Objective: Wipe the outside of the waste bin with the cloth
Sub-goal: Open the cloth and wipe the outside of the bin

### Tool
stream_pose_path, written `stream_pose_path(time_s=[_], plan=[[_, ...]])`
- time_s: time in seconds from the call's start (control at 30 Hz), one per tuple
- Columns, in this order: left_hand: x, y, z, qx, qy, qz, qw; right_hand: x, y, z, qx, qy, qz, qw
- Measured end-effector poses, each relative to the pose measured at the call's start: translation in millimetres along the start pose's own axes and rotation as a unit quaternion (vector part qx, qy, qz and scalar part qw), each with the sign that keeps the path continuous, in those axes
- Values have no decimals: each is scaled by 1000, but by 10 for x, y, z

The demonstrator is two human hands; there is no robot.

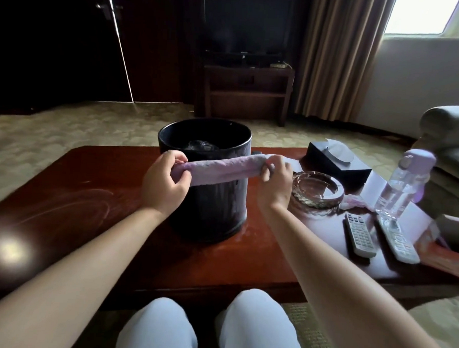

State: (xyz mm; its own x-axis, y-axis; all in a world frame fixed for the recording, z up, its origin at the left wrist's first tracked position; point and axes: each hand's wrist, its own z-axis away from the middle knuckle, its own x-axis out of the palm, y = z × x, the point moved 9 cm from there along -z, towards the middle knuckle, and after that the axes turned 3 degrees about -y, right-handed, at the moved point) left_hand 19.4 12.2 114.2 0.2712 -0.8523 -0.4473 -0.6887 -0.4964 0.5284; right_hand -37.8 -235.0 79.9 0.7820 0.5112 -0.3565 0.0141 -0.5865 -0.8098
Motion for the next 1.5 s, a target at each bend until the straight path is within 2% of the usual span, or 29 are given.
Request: stream_pose_path(time_s=[0.13,0.27,0.33,0.5,0.6,0.67,0.77,0.83,0.93,1.03,1.1,1.23,1.4,1.5], plan=[[-2,33,-119,47,20,-34,998,112,-72,-134,38,35,-72,996],[23,67,-209,96,27,-107,989,467,-250,-35,31,-43,-125,991],[75,56,-252,101,7,-115,988,620,-335,58,31,-70,-110,991],[126,-74,-282,28,-14,-28,999,804,-402,145,-1,-115,-22,993],[126,-81,-325,38,-20,4,999,876,-288,172,-30,-123,36,991],[200,-69,-391,28,-58,55,996,941,-72,272,-13,-140,53,989],[347,-38,-460,50,-105,44,992,1075,301,574,27,-190,61,980],[378,-88,-500,25,-117,77,990,1093,294,570,27,-171,39,984],[406,-194,-542,-28,-134,132,982,1006,-165,250,-2,-101,-45,994],[409,-225,-571,-30,-127,122,984,954,-176,117,53,-54,-179,981],[393,-217,-566,-13,-111,121,986,975,161,282,97,-37,-199,975],[391,-200,-560,11,-84,116,990,1065,826,591,173,-51,-169,969],[371,-180,-564,21,-66,103,992,1008,965,622,169,-89,-63,980],[361,-143,-561,41,-56,85,994,826,988,692,148,-62,58,985]])
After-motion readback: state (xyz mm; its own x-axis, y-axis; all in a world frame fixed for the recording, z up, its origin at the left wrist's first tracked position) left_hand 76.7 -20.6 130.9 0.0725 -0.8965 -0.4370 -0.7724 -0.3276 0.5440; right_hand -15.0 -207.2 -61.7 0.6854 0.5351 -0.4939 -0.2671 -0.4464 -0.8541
